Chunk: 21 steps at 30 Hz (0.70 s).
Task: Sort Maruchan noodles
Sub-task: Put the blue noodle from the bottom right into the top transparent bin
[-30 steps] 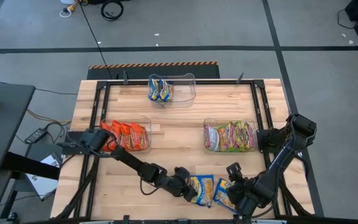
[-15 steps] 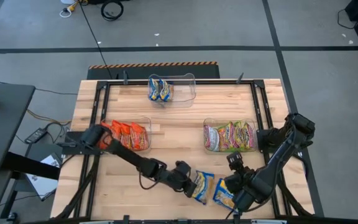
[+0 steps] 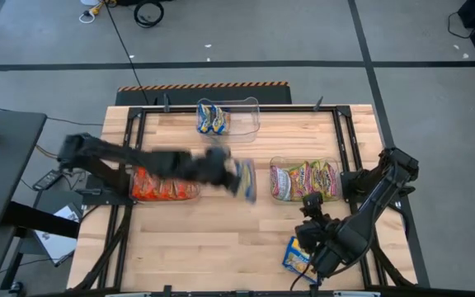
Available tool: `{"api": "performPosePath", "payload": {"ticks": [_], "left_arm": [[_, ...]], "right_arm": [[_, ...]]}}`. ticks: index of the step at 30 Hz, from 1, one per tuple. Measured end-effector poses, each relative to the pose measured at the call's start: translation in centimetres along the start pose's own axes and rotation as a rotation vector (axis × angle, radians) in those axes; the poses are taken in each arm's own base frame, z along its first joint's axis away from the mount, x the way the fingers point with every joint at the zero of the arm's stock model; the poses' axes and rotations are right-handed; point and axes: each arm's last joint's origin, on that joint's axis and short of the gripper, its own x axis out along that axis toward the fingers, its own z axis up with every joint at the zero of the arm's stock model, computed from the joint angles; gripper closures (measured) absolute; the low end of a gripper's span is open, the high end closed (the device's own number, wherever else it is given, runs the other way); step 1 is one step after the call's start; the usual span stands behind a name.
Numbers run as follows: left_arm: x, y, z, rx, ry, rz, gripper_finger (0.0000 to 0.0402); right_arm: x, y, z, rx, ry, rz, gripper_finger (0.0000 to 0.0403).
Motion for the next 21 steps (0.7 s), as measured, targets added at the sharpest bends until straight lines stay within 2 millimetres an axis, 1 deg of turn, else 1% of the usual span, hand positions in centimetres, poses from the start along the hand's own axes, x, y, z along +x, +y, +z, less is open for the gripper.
{"api": "performPosePath", "payload": {"ticks": [2, 6, 7, 10, 13, 15, 18, 21], "left_arm": [[-1.0, 1.4, 3.6, -0.002, -0.08, 0.041, 0.04], [-1.4, 5.1, 10.0, -0.015, -0.195, 0.129, 0.04], [-1.5, 6.0, 11.3, -0.018, -0.214, 0.147, 0.04], [-1.0, 9.1, 14.7, -0.034, -0.248, 0.218, 0.04], [-0.1, 12.2, 17.1, -0.041, -0.234, 0.252, 0.0401], [0.4, 14.0, 18.4, -0.052, -0.223, 0.266, 0.0401], [1.7, 16.9, 19.6, -0.067, -0.191, 0.307, 0.0401], [3.0, 19.0, 20.4, -0.072, -0.174, 0.33, 0.0401]], "right_arm": [[-0.3, -0.7, -0.1, 0.031, -0.023, -0.018, 0.0195], [-0.6, -2.4, -0.3, 0.076, -0.056, -0.045, 0.0195], [-0.6, -2.9, -0.3, 0.089, -0.061, -0.05, 0.0195], [-0.6, -4.6, -0.5, 0.106, -0.066, -0.059, 0.0195], [-0.4, -6.6, -0.6, 0.12, -0.069, -0.082, 0.0195], [-0.2, -7.9, -0.7, 0.134, -0.062, -0.092, 0.0195], [0.2, -9.8, -0.9, 0.156, -0.05, -0.096, 0.0195], [0.5, -11.5, -1.1, 0.179, -0.046, -0.099, 0.0195]]}}
